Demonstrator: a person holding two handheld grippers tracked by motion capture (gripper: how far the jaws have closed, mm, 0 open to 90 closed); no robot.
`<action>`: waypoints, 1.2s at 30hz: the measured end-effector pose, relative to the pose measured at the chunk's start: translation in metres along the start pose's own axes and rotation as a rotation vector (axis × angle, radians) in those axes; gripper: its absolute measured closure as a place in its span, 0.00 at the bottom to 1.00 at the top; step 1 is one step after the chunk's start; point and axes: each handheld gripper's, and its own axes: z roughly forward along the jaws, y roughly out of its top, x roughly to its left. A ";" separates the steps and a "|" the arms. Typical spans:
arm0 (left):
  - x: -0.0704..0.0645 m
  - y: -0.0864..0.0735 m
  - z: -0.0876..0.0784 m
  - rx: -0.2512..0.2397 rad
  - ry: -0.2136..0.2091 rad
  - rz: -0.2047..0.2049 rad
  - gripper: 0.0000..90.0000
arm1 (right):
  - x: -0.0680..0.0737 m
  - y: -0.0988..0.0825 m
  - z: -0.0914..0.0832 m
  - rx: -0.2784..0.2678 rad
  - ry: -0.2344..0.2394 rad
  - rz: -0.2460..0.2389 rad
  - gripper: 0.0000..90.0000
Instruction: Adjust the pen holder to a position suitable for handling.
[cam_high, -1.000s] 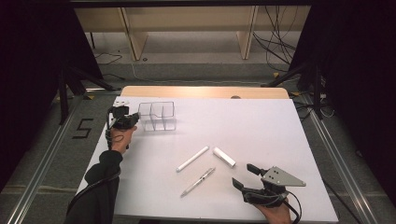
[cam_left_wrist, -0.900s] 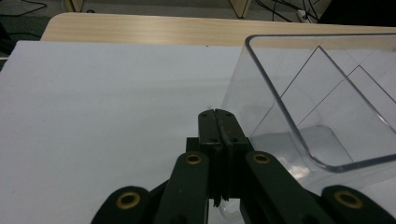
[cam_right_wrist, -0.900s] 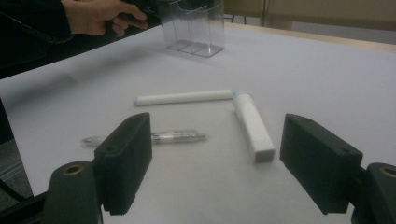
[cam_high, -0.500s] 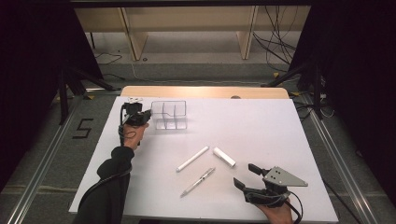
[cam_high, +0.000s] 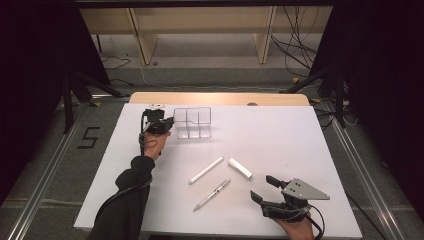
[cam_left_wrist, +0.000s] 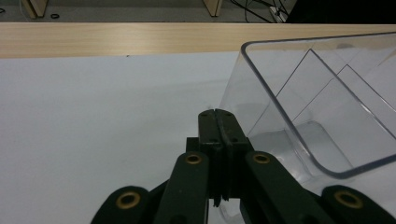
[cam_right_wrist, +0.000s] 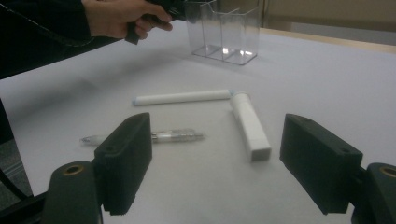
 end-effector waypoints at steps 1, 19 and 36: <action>-0.005 0.001 0.002 0.001 -0.009 -0.002 0.99 | 0.000 0.000 0.000 -0.001 0.000 0.003 0.29; -0.038 0.005 0.015 0.006 -0.042 0.033 0.99 | -0.001 -0.001 -0.001 -0.001 0.003 0.001 0.29; -0.054 0.007 0.022 0.009 -0.054 0.047 0.99 | 0.000 -0.001 -0.001 0.002 0.008 0.002 0.29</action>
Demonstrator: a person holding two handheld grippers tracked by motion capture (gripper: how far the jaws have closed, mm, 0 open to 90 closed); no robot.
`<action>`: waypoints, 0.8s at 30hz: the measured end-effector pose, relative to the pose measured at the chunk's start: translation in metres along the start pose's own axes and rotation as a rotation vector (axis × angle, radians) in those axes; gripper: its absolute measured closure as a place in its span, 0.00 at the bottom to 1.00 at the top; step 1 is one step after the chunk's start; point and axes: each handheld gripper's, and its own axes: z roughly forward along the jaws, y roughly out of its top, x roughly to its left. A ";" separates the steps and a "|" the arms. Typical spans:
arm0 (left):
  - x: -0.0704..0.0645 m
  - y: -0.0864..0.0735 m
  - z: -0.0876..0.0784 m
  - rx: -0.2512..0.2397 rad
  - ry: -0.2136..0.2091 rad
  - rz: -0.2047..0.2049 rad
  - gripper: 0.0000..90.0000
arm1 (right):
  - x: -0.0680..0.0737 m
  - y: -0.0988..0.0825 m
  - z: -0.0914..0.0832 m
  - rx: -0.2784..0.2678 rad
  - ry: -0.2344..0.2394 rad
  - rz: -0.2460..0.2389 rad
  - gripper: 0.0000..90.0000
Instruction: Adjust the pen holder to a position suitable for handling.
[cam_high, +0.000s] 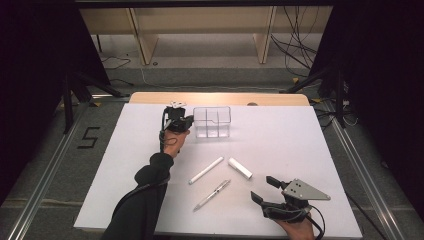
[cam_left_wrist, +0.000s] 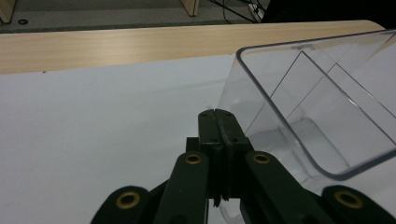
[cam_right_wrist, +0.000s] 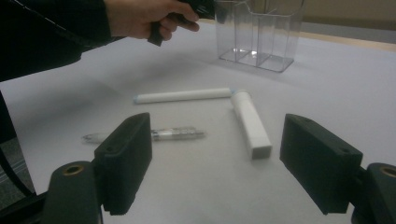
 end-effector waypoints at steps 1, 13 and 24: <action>-0.002 0.000 0.001 -0.003 -0.001 -0.003 0.99 | 0.000 0.000 0.000 0.000 -0.001 0.000 0.29; -0.007 0.001 0.003 -0.004 -0.001 0.014 0.99 | 0.000 0.000 -0.001 -0.001 -0.001 -0.001 0.29; 0.005 0.000 -0.010 0.005 0.017 0.023 0.93 | 0.001 -0.001 0.000 0.001 -0.002 -0.003 0.29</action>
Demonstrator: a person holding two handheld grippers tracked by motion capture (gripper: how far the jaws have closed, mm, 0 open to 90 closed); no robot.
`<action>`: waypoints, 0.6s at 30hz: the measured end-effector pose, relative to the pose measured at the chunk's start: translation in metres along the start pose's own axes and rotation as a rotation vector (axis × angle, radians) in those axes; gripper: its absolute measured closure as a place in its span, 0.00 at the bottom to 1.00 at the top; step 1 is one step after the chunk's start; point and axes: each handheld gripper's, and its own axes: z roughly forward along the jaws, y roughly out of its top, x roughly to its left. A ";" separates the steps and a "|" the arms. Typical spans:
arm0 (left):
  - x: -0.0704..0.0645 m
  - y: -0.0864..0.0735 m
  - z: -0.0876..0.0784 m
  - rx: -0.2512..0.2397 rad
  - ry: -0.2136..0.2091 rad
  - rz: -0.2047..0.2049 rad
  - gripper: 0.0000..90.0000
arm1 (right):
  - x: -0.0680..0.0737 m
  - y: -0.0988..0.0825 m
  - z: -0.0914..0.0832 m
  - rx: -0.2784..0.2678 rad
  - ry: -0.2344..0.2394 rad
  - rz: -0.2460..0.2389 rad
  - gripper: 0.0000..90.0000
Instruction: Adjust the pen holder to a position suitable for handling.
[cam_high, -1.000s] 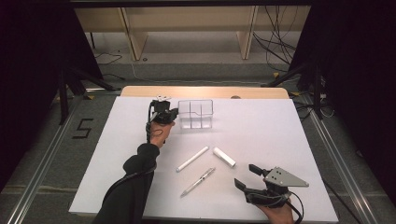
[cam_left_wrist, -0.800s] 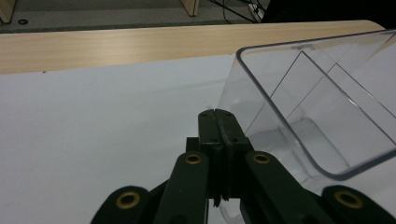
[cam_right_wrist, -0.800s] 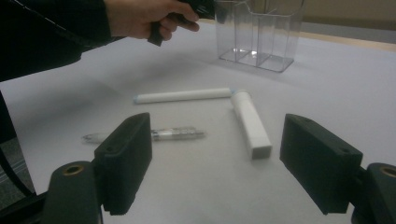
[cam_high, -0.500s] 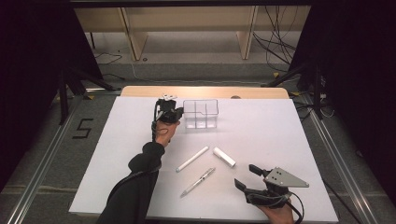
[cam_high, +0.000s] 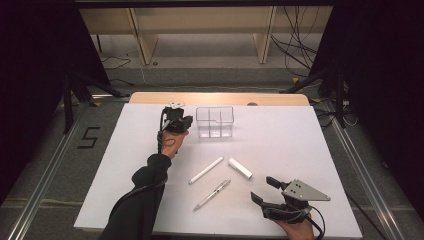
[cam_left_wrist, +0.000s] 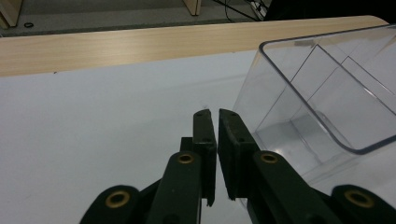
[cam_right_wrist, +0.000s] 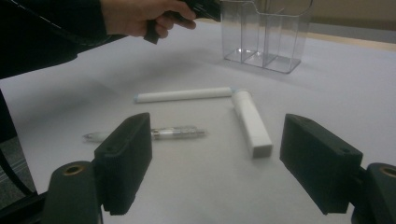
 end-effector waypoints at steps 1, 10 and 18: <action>0.002 0.000 -0.002 -0.002 -0.004 -0.005 0.92 | 0.000 0.000 0.000 0.000 0.000 0.001 0.29; 0.010 -0.002 -0.014 0.066 -0.049 0.016 0.64 | 0.001 0.000 0.001 0.003 0.000 0.001 0.29; 0.012 -0.008 -0.034 0.100 -0.093 -0.022 0.25 | 0.001 -0.001 0.001 0.004 -0.002 0.000 0.29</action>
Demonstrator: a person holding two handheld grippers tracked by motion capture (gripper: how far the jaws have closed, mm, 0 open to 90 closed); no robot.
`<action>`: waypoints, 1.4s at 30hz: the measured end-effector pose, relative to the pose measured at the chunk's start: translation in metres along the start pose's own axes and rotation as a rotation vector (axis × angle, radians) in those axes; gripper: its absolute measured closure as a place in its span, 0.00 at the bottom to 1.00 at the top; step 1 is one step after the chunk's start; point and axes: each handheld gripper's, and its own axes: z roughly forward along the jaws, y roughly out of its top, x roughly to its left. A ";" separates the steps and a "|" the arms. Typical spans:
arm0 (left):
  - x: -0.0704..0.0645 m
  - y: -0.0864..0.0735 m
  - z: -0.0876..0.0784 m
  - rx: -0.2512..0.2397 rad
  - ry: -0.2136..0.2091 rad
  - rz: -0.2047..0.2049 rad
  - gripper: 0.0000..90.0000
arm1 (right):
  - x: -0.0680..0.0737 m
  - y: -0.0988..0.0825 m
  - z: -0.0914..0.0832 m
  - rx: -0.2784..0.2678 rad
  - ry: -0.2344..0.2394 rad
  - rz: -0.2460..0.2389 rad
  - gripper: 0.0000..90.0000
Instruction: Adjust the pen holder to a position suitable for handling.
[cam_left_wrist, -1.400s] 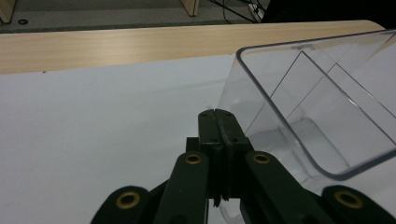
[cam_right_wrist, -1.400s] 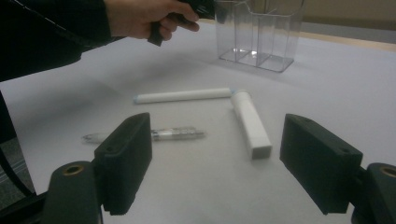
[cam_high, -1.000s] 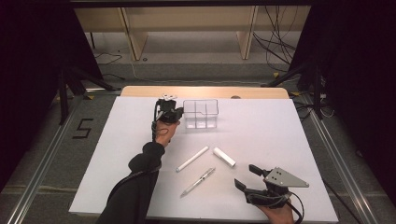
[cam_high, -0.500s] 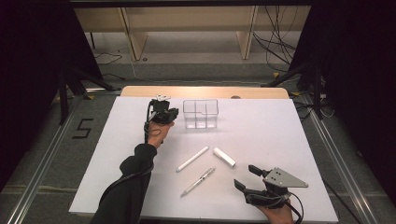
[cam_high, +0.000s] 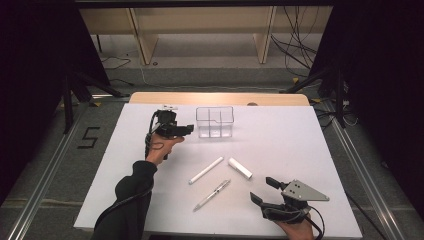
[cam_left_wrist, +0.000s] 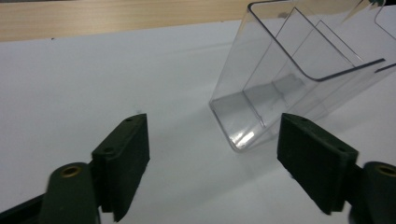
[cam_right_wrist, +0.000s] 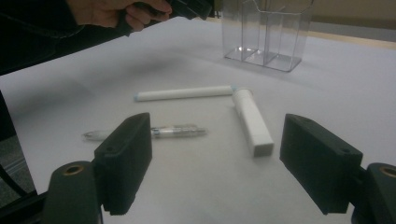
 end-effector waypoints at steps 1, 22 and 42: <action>-0.001 -0.002 -0.003 -0.001 -0.008 -0.005 0.22 | 0.000 0.000 0.000 0.001 0.000 0.002 0.29; -0.033 -0.039 -0.043 0.015 -0.092 0.131 0.18 | -0.001 0.000 -0.001 -0.005 0.001 0.000 0.29; -0.057 -0.053 -0.050 0.097 -0.147 0.210 0.18 | -0.001 -0.001 -0.003 -0.010 0.000 0.011 0.29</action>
